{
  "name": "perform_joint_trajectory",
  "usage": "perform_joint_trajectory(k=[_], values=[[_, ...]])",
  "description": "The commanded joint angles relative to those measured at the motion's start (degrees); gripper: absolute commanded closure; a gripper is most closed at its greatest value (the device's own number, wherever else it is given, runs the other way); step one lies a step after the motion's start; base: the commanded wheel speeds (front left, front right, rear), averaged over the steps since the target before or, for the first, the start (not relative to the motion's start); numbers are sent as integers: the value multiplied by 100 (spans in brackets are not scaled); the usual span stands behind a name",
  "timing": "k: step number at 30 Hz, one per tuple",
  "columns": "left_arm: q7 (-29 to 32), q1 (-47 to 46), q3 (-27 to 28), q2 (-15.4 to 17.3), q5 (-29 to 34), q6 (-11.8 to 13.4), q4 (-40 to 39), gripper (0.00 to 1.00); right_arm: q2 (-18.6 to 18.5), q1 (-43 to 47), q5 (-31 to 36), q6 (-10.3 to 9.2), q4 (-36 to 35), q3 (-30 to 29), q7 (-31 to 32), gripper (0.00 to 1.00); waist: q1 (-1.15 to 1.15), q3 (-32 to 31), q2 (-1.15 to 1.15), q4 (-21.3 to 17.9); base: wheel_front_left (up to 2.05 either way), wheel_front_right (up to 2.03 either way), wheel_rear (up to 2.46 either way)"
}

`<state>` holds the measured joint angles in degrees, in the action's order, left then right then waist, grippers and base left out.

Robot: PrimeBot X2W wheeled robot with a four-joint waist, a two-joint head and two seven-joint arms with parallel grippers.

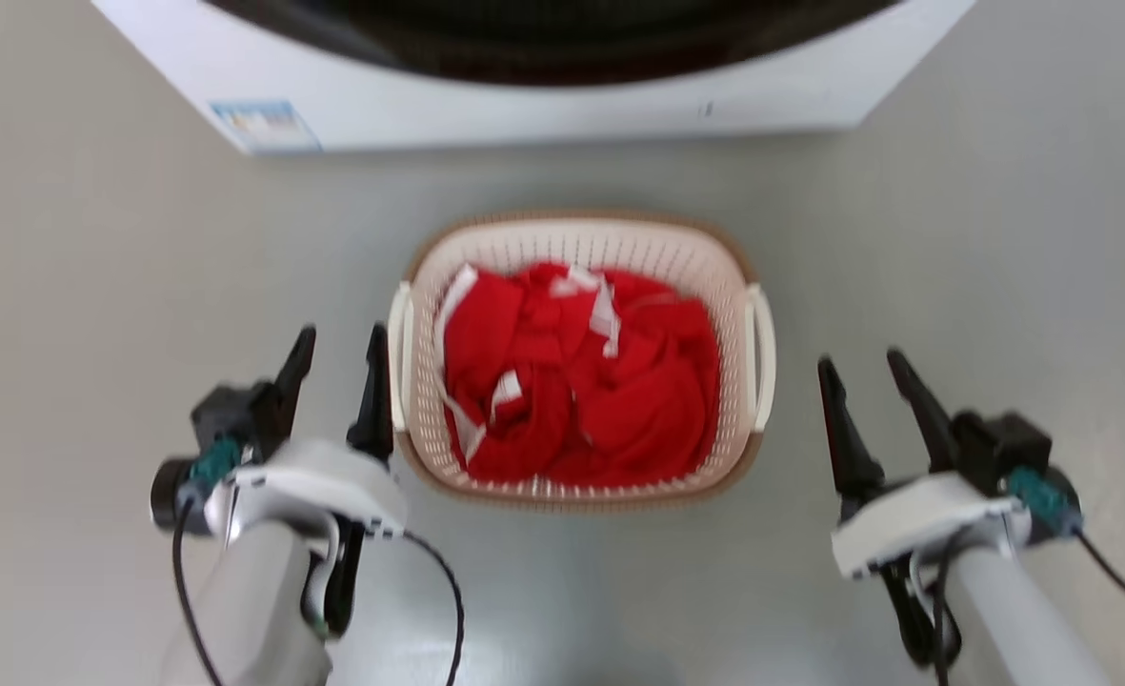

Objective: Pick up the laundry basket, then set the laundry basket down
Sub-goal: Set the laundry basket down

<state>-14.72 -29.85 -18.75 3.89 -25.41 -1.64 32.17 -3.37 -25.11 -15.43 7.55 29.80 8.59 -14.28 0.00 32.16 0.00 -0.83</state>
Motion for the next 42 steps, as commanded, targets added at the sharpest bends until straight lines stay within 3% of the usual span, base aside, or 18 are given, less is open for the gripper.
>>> perform_joint_trajectory(k=[1, 9, 17, 28, 42], values=[[-28, 312, 282, 78, 124, -49, -235, 0, 49, 339, 80, -6, -172, 61, -72, 0, 0, -855, 0, -32, 0, 0, 0], [-28, 1476, 866, -60, 493, -223, -604, 0, 49, 1301, 232, -6, -285, -153, -72, 0, 0, -2150, 0, -60, 0, 0, 0], [-28, 2353, 1184, -98, 628, -195, -847, 0, 49, 2033, 454, -6, -299, -264, -72, 0, 0, -3059, 0, -7, 0, 0, 0], [-28, 2821, 1341, -101, 681, -197, -922, 0, 49, 2383, 742, -6, -485, -526, -72, 0, 0, -3478, 0, 29, 0, 0, 0], [-28, 3011, 1450, -101, 705, -412, -450, 0, 49, 2567, 1004, -6, -715, -632, -72, 0, 0, -3718, 0, -60, 0, 0, 0]])
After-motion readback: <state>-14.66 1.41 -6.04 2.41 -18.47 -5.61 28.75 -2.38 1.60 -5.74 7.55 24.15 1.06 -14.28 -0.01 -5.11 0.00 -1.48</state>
